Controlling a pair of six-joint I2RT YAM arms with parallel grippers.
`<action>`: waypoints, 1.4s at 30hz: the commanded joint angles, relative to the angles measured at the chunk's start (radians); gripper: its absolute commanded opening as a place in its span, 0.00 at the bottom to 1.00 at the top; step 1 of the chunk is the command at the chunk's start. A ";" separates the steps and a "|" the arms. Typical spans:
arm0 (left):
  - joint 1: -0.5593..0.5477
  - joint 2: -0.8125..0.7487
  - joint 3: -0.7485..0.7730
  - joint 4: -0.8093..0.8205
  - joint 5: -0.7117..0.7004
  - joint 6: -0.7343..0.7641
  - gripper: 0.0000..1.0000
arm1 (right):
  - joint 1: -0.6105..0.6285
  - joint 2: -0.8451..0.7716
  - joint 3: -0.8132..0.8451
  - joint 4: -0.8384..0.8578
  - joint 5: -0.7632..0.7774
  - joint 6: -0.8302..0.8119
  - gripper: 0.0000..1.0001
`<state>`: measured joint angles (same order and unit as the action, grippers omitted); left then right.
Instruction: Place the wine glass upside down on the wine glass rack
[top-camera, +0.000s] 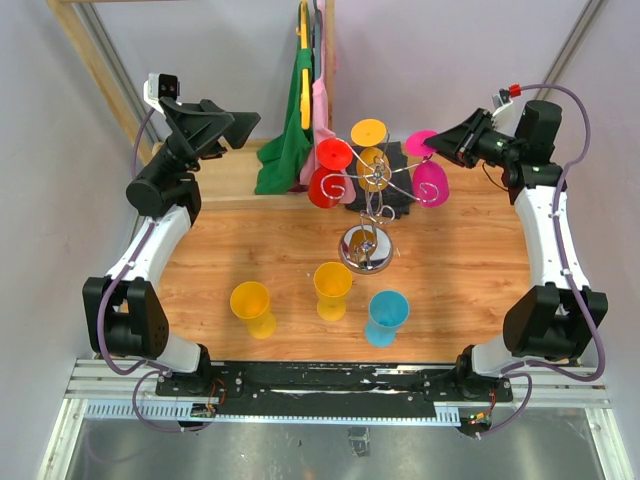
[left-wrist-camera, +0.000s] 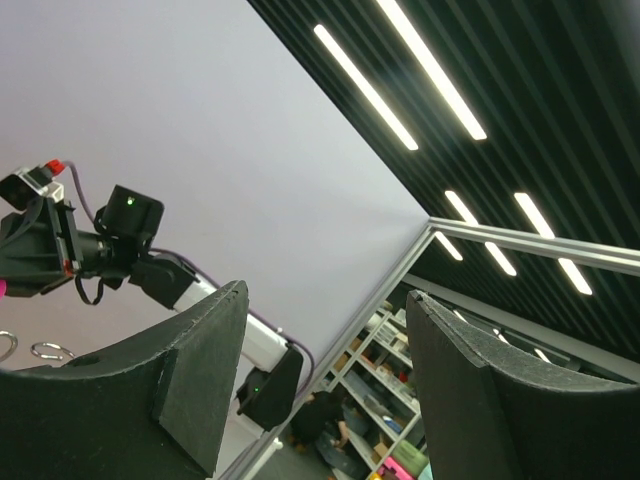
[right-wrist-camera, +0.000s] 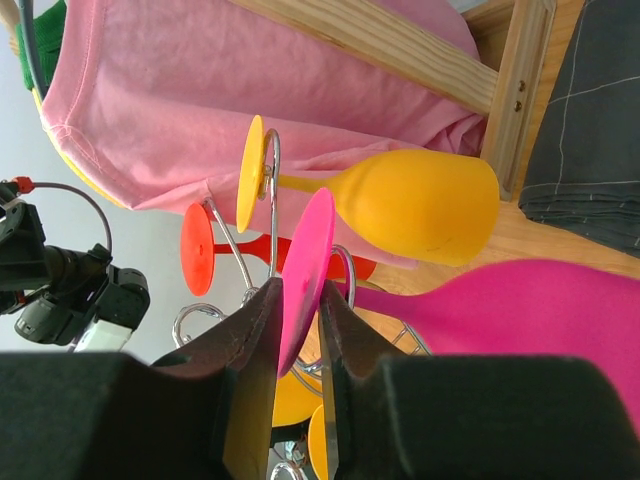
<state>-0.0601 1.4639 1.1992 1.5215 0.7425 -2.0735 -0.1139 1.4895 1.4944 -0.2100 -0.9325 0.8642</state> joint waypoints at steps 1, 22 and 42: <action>0.006 -0.010 0.000 0.228 0.009 -0.058 0.69 | -0.001 0.010 0.032 -0.001 0.018 -0.030 0.23; 0.006 0.001 0.000 0.242 0.010 -0.063 0.69 | 0.010 0.067 0.041 0.038 0.022 -0.046 0.36; 0.018 -0.109 0.051 -0.378 0.256 0.332 0.68 | -0.084 -0.028 0.054 0.156 0.046 0.056 0.48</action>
<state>-0.0505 1.4483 1.2160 1.4414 0.8772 -1.9949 -0.1669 1.5467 1.5391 -0.1184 -0.9031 0.8875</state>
